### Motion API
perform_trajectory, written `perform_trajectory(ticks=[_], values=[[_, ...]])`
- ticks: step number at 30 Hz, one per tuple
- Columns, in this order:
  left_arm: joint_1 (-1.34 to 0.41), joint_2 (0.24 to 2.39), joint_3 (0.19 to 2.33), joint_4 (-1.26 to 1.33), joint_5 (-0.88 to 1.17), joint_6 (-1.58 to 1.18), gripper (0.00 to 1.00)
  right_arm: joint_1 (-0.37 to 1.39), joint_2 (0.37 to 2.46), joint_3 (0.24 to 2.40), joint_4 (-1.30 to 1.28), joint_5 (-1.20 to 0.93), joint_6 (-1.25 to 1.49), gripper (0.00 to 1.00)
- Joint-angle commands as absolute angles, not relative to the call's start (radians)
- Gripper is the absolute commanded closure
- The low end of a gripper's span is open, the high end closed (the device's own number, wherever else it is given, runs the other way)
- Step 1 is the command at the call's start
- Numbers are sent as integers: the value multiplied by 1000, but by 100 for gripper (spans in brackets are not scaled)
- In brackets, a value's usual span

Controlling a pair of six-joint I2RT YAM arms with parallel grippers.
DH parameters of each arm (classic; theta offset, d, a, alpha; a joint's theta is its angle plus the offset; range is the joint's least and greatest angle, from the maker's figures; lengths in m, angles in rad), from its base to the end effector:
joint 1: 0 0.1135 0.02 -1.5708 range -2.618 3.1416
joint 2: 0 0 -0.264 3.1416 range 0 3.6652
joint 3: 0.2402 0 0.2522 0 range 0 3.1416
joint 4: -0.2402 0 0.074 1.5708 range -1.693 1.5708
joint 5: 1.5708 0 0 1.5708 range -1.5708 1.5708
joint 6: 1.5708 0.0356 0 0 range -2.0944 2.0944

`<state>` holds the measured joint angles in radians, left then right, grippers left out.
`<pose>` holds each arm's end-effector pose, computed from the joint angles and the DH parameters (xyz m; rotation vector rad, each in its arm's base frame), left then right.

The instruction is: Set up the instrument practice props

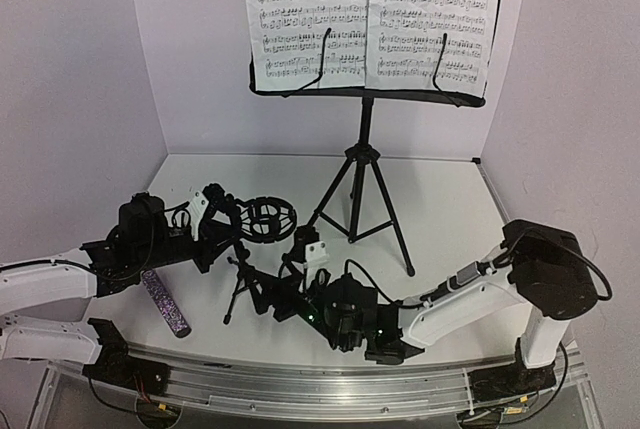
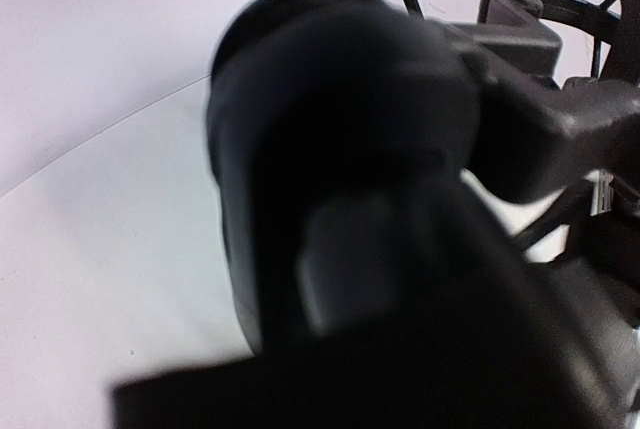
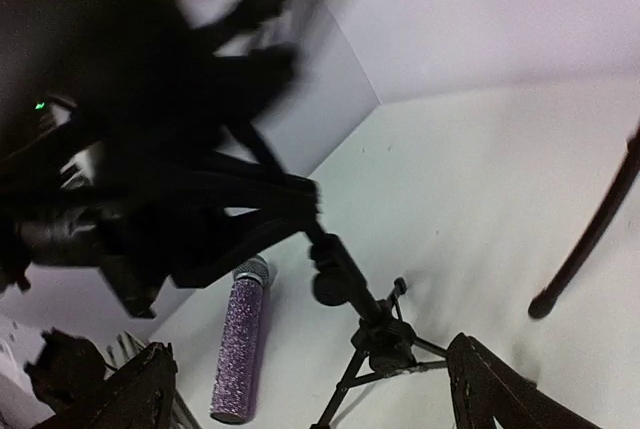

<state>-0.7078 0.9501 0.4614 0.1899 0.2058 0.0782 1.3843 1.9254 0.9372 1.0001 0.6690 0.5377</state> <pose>0.1586 -0.1453 0.2342 0.8639 1.7044 -0.6226 0.0956 0.3875 0.1907 -0.1402 1.6433 0.9810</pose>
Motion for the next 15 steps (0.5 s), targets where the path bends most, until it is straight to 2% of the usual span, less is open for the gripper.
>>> perform_trajectory(ticks=[1,3,7,9,12,15], values=[[-712,958,493,236,227,61,100,1417,1958,1020,999,730,-254,10],[-712,958,492,236,228,58,100,1410,2014,1066,1022,707,-399,11],[-712,958,496,233,236,57,100,1356,2068,1051,1141,631,-439,18],[-712,962,498,233,246,55,100,1322,2089,1065,1162,567,-423,23],[-712,973,499,237,250,51,100,1293,2122,1098,1189,512,-381,38],[-712,979,501,242,251,51,100,1286,2154,1131,1200,485,-361,45]])
